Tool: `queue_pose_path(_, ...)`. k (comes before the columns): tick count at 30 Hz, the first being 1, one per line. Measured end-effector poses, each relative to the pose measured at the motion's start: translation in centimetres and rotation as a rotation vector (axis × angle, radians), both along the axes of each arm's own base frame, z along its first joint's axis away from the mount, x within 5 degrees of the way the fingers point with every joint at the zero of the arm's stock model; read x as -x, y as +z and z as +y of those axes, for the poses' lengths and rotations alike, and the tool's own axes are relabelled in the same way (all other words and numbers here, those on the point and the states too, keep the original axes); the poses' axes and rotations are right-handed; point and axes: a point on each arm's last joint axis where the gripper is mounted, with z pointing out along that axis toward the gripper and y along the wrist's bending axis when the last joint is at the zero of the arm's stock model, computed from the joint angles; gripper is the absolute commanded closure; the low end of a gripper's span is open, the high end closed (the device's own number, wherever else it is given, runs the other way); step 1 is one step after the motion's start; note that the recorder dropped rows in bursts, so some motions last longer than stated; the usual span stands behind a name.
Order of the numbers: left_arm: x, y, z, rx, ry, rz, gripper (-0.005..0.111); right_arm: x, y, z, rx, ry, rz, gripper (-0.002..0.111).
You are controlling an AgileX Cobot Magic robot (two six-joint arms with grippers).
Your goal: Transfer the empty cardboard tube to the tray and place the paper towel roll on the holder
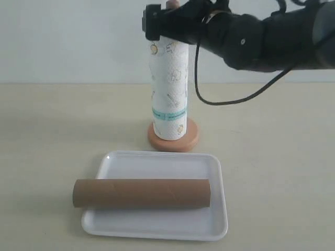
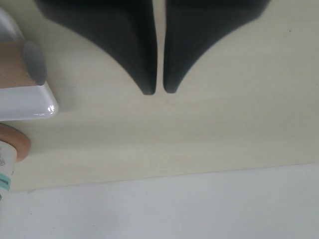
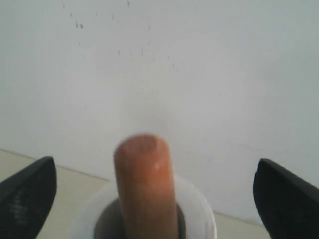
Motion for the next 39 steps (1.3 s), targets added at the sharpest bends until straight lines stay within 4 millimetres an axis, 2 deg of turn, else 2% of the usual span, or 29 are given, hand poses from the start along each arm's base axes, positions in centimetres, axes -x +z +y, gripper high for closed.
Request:
queue_pose_path(11, 0.0, 0.0, 0.0, 0.0, 0.0, 0.0, 0.103, 4.8, 10.3, -3.3, -0.132, 0.002, -0.213, 0.003)
queue_pose_path(16, 0.0, 0.0, 0.0, 0.0, 0.0, 0.0, 0.103, 8.2, 14.1, -5.1, -0.018, 0.042, -0.286, 0.003)
queue_pose_path(18, 0.0, 0.0, 0.0, 0.0, 0.0, 0.0, 0.103, 9.8, 15.4, -5.9, 0.03, 0.068, -0.298, 0.008)
queue_pose_path(19, 0.0, 0.0, 0.0, 0.0, 0.0, 0.0, 0.103, 10.7, 15.9, -6.3, 0.054, 0.084, -0.3, 0.013)
queue_pose_path(21, 0.0, 0.0, 0.0, 0.0, 0.0, 0.0, 0.103, 12.2, 16.9, -7.1, 0.089, 0.111, -0.302, 0.032)
queue_pose_path(23, 0.0, 0.0, 0.0, 0.0, 0.0, 0.0, 0.103, 13.7, 17.6, -7.8, 0.125, 0.138, -0.303, 0.065)
queue_pose_path(25, 0.0, 0.0, 0.0, 0.0, 0.0, 0.0, 0.103, 15.3, 18.4, -8.7, 0.145, 0.163, -0.306, 0.104)
queue_pose_path(26, 0.0, 0.0, 0.0, 0.0, 0.0, 0.0, 0.103, 16.1, 18.8, -9.1, 0.148, 0.173, -0.306, 0.107)
queue_pose_path(29, 0.0, 0.0, 0.0, 0.0, 0.0, 0.0, 0.103, 18.2, 19.7, -10.3, 0.18, 0.196, -0.318, 0.102)
queue_pose_path(34, 0.0, 0.0, 0.0, 0.0, 0.0, 0.0, 0.103, 20.4, 20.1, -12.3, 0.315, 0.166, -0.315, 0.096)
queue_pose_path(36, 0.0, 0.0, 0.0, 0.0, 0.0, 0.0, 0.103, 20.7, 20.0, -13.6, 0.333, 0.09, -0.267, 0.096)
queue_pose_path(39, 0.0, 0.0, 0.0, 0.0, 0.0, 0.0, 0.103, 20.7, 19.9, -16.8, 0.325, -0.148, -0.16, 0.097)
